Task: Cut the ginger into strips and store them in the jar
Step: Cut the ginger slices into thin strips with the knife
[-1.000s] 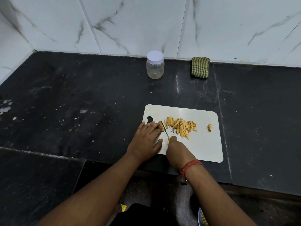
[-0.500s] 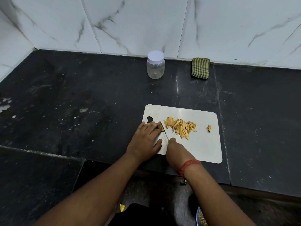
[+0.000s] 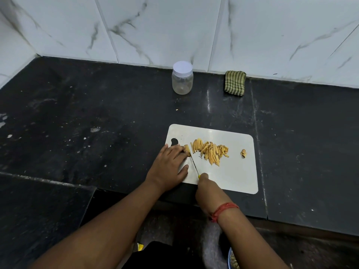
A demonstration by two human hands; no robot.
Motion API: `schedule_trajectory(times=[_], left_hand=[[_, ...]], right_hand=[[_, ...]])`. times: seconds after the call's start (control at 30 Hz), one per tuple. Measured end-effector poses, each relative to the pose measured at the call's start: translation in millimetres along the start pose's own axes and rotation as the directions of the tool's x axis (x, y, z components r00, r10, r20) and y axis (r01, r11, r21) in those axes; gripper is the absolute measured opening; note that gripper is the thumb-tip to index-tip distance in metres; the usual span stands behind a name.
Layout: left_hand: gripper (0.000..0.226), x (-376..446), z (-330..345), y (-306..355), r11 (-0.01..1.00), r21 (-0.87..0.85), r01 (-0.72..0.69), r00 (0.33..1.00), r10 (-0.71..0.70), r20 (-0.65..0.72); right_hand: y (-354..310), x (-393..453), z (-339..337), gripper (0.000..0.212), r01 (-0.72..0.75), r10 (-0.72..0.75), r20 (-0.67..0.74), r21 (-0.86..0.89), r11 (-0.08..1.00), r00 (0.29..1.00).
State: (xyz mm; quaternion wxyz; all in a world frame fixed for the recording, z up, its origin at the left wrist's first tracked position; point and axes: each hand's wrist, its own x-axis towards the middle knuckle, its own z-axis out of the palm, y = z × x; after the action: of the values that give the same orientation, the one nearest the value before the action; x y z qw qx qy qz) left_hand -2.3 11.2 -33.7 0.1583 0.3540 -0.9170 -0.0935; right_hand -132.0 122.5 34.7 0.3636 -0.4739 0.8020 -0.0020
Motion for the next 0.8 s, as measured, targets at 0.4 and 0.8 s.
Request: schedule_trajectory(times=[0.4, 0.8], left_hand=[[0.044, -2.2, 1.4, -1.9, 1.000, -0.031, 0.007, 1.000, -0.008, -0.005], [0.046, -1.2, 1.6, -1.6, 0.999, -0.037, 0.009, 1.000, -0.009, 0.012]], right_hand=[[8.8, -11.2, -4.3, 0.030, 0.032, -0.032, 0.000, 0.005, 0.999, 0.999], [1.1, 0.7, -7.2, 0.030, 0.030, -0.026, -0.064, 0.069, 0.997, 0.998]])
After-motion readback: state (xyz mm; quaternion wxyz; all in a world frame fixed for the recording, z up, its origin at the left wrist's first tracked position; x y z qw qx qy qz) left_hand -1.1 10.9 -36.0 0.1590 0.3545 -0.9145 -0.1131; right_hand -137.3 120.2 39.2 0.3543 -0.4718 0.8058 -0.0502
